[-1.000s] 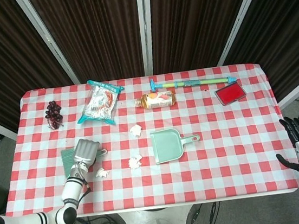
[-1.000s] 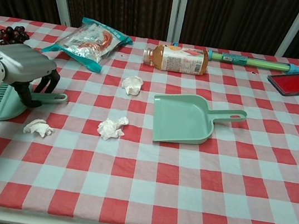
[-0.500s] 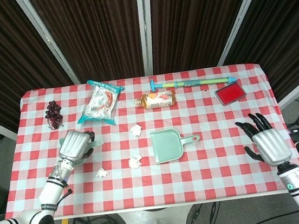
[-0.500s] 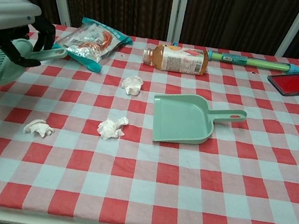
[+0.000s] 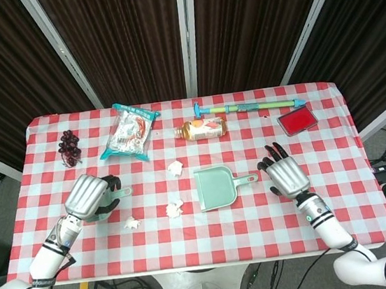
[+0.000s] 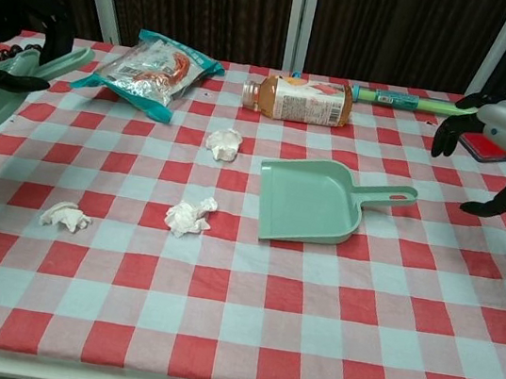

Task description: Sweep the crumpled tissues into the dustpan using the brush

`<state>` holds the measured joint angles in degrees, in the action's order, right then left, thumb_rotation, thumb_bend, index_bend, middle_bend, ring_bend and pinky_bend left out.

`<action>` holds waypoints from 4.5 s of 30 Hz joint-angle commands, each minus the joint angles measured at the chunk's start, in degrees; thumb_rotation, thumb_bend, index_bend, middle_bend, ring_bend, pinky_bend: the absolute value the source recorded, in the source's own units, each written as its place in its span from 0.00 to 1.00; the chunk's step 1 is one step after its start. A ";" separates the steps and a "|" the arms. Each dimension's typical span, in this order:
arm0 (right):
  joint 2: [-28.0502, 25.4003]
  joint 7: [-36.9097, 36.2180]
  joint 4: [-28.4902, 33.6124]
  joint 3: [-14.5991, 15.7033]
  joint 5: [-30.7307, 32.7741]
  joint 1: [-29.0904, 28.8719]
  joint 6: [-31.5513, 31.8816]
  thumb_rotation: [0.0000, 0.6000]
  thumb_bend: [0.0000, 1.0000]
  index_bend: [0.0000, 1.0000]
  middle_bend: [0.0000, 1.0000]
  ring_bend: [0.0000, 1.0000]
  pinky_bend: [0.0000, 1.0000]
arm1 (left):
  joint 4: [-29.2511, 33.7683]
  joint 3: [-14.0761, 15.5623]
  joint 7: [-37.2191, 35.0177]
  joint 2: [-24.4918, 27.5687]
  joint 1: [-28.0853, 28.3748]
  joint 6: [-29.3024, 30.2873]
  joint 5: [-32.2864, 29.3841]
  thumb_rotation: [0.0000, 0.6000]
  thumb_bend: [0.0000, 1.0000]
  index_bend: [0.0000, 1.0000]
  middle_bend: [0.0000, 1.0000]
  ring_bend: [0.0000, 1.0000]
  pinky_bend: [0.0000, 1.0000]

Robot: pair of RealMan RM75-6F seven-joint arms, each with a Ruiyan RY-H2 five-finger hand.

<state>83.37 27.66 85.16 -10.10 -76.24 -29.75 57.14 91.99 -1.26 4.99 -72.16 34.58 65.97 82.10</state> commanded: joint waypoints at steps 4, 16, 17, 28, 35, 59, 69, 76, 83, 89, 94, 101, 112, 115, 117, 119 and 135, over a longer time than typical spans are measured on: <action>6.36 1.74 -5.75 -0.73 3.73 -3.23 -1.63 1.00 0.07 0.42 0.37 0.10 0.01 | -0.41 -0.10 -0.45 -0.25 -0.31 -0.61 0.32 1.00 0.45 0.53 0.58 0.85 0.97; 11.94 3.05 -11.07 -0.36 6.63 -6.84 -3.64 1.00 0.17 0.42 0.41 0.14 0.03 | -0.69 -0.42 -0.61 -0.31 -0.94 -1.15 1.31 1.00 0.45 0.53 0.58 0.84 0.97; 12.19 3.29 -11.27 -0.27 6.84 -7.03 -3.76 1.00 0.17 0.42 0.41 0.14 0.03 | -0.73 -0.45 -0.63 -0.30 -0.98 -1.21 1.30 1.00 0.45 0.53 0.58 0.84 0.97; 13.66 4.47 -12.06 0.46 8.62 -8.35 -3.87 1.00 0.22 0.42 0.42 0.15 0.03 | -1.52 -0.81 -1.44 -0.64 -1.31 -1.94 1.55 1.00 0.45 0.53 0.58 0.84 0.97; 13.96 4.60 -12.04 0.72 9.44 -8.72 -3.48 1.00 0.27 0.44 0.44 0.17 0.04 | -2.00 -0.96 -1.74 -0.79 -1.37 -2.41 1.75 1.00 0.45 0.53 0.58 0.84 0.97; 3.87 5.98 0.34 -0.82 12.21 -11.18 -3.86 1.00 0.33 0.61 0.56 0.28 0.07 | -11.22 0.83 -11.99 -6.19 -4.60 0.74 4.90 1.00 0.46 0.53 0.58 0.84 0.97; 5.59 8.15 -1.78 1.64 15.42 -12.95 -6.10 1.00 0.33 0.61 0.56 0.27 0.07 | -15.32 1.58 -14.80 -12.79 -6.05 2.10 6.00 1.00 0.46 0.53 0.58 0.84 0.97; 7.23 8.49 -2.36 1.89 15.97 -13.98 -5.67 1.00 0.34 0.61 0.56 0.28 0.07 | -16.23 0.57 -15.04 -16.34 -5.28 1.83 6.26 1.00 0.46 0.53 0.58 0.84 0.97; 9.13 9.75 -2.88 2.39 16.51 -14.98 -5.12 1.00 0.33 0.61 0.56 0.28 0.07 | -16.30 -0.66 -14.86 -19.22 -3.64 -0.31 5.48 1.00 0.46 0.53 0.58 0.84 0.97; 10.86 11.51 -3.42 2.83 17.04 -15.95 -4.76 1.00 0.34 0.61 0.56 0.28 0.08 | -15.95 -2.02 -15.19 -21.48 -2.41 -1.46 4.58 1.00 0.46 0.53 0.58 0.84 0.97; 12.38 13.63 -4.20 3.23 17.58 -16.87 -4.37 1.00 0.34 0.61 0.56 0.28 0.08 | -15.71 -3.14 -14.93 -22.99 -0.97 -2.74 4.02 1.00 0.46 0.53 0.58 0.84 0.97; 13.47 15.52 -4.08 3.35 18.00 -17.73 -3.57 1.00 0.34 0.61 0.56 0.28 0.08 | -16.02 -4.71 -15.28 -25.40 0.83 -3.84 3.24 1.00 0.46 0.53 0.58 0.84 0.97; 14.52 15.20 -3.76 3.24 18.84 -18.06 -2.93 1.00 0.35 0.61 0.56 0.28 0.08 | -18.25 -7.67 -16.47 -30.51 3.64 -4.55 1.67 1.00 0.47 0.53 0.59 0.84 0.97; 14.82 14.72 -3.97 3.28 19.10 -17.99 -2.91 1.00 0.35 0.61 0.56 0.28 0.08 | -19.35 -8.37 -17.18 -32.00 4.65 -5.08 1.36 1.00 0.47 0.53 0.59 0.84 0.97; 15.02 14.33 -4.17 3.41 19.05 -17.84 -2.75 1.00 0.35 0.61 0.56 0.28 0.08 | -20.70 -8.85 -17.08 -33.08 5.35 -5.12 1.32 1.00 0.47 0.53 0.59 0.84 0.97; 15.22 13.83 -4.39 3.48 18.97 -17.62 -2.50 1.00 0.35 0.61 0.56 0.28 0.08 | -21.55 -9.27 -17.13 -33.86 5.91 -5.23 1.17 1.00 0.47 0.53 0.59 0.83 0.97; 14.72 5.42 -5.87 1.17 18.39 -15.78 -1.71 1.00 0.36 0.62 0.57 0.29 0.08 | -18.23 -13.77 -25.25 -33.41 7.55 -6.28 -2.70 1.00 0.47 0.53 0.59 0.83 0.97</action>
<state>98.43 33.52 79.37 -8.70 -57.75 -45.72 55.36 73.12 -14.70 -19.55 -106.34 42.39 59.34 79.60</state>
